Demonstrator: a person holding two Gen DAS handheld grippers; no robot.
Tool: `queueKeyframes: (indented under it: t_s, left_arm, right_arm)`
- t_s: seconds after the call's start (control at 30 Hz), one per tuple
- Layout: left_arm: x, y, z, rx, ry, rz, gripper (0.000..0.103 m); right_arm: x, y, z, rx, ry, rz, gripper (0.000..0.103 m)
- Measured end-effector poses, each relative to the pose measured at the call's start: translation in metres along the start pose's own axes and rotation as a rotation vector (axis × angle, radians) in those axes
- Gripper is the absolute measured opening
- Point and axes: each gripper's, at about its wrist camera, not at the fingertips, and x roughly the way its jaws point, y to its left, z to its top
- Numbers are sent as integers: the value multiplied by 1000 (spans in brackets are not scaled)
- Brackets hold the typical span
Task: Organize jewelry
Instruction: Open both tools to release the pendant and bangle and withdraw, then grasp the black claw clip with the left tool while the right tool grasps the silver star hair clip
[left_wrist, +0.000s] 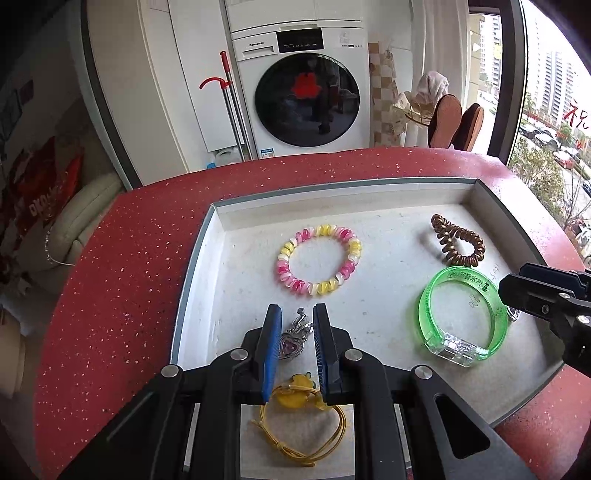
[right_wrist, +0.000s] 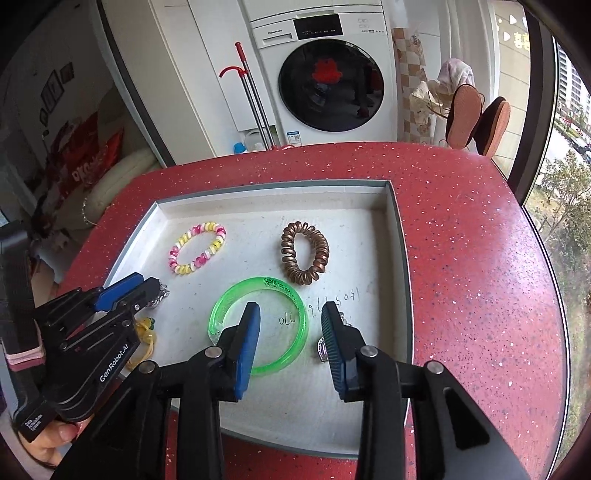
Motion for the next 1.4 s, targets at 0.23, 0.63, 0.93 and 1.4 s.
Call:
queueKeyframes:
  t_s: [0.23, 0.63, 0.93, 1.4]
  left_arm:
    - [-12, 2, 0, -3, -18, 4, 35]
    - [-59, 13, -9, -55, -138, 54, 103]
    - [-92, 25, -33, -77, -132, 33, 103]
    - [-134, 42, -100, -110, -93, 21, 103]
  right_arm:
    - [-13, 3, -8, 6, -2, 13, 38]
    - [-39, 10, -25, 2, -11, 32, 42]
    - [-67, 21, -47, -10, -33, 33, 65]
    - [-114, 43, -86, -46, -118, 13, 103]
